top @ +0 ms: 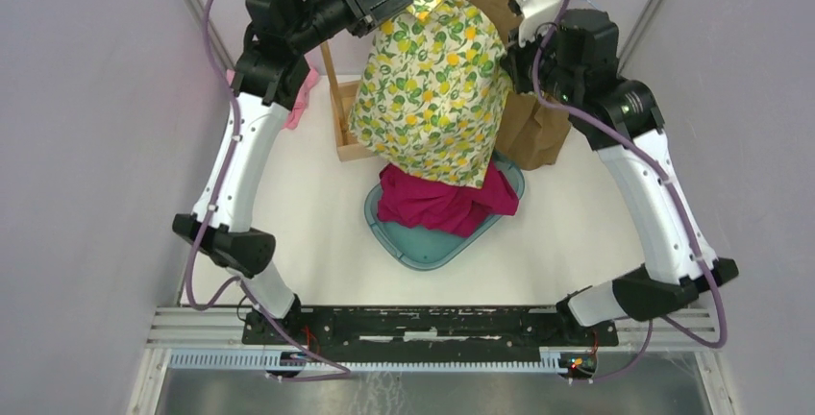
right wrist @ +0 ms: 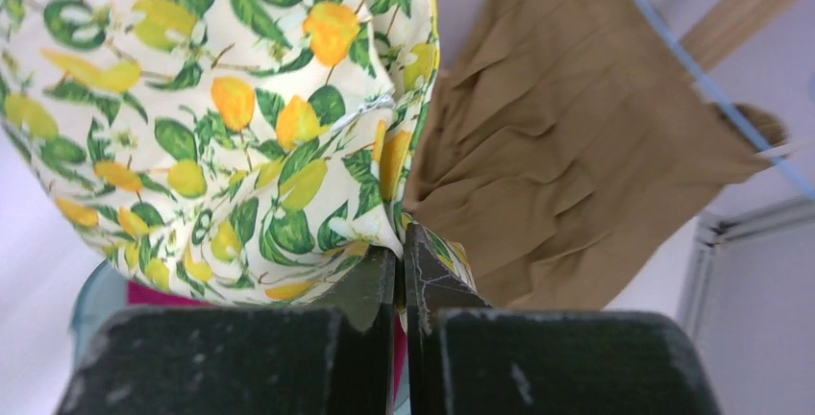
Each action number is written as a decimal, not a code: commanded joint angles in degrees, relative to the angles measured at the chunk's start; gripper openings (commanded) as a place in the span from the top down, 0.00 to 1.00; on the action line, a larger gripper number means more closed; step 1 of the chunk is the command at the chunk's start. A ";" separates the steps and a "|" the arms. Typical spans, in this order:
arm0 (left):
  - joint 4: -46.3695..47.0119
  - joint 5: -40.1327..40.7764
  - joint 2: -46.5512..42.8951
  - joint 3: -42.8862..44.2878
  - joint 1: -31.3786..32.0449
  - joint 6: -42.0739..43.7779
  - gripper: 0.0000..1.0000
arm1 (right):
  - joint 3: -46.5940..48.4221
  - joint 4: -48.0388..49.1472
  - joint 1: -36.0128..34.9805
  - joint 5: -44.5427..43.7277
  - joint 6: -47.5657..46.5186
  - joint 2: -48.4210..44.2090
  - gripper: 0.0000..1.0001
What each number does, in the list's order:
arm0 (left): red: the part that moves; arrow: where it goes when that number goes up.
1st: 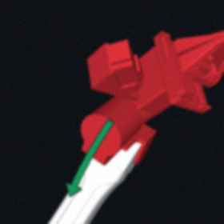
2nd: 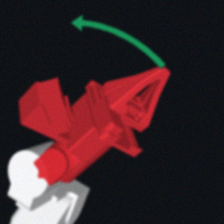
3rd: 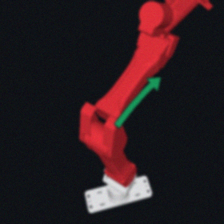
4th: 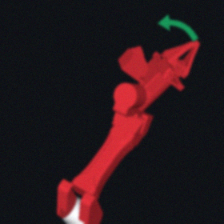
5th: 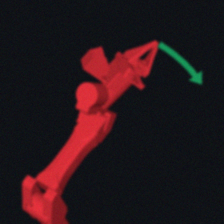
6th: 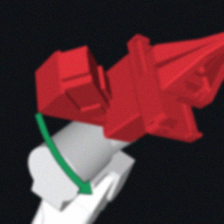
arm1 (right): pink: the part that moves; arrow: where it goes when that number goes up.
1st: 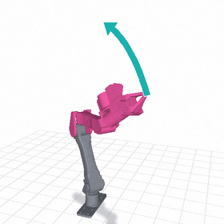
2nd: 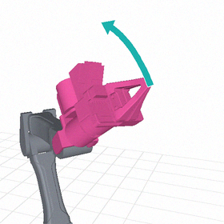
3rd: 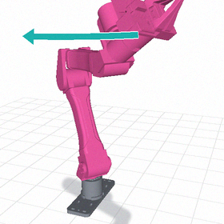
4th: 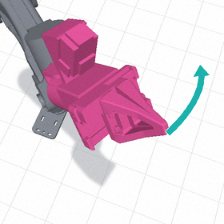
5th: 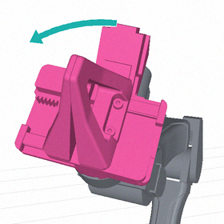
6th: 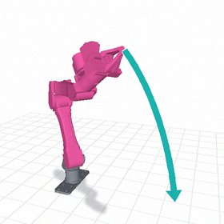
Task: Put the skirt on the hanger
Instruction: Flatten out the skirt at the bin.
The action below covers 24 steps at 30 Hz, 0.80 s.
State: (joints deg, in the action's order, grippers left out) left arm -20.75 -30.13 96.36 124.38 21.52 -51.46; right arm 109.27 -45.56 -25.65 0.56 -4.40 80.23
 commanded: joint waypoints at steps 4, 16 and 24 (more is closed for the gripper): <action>20.92 -3.00 6.04 7.91 -3.14 -9.94 0.97 | 19.63 3.14 1.54 -10.76 -0.55 10.39 0.99; 35.62 -1.84 -21.09 -50.20 -3.06 -6.69 0.97 | -22.57 14.09 1.53 -4.43 6.06 -6.29 0.98; 27.09 -1.84 -32.81 -63.57 -3.06 -6.69 0.97 | -33.16 14.16 1.56 -3.59 6.00 -8.80 0.98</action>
State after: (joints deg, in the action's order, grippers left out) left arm 4.80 -31.64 68.73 60.71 18.46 -57.82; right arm 73.97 -35.38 -24.01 -3.49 0.86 72.53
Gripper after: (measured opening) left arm 0.052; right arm 0.033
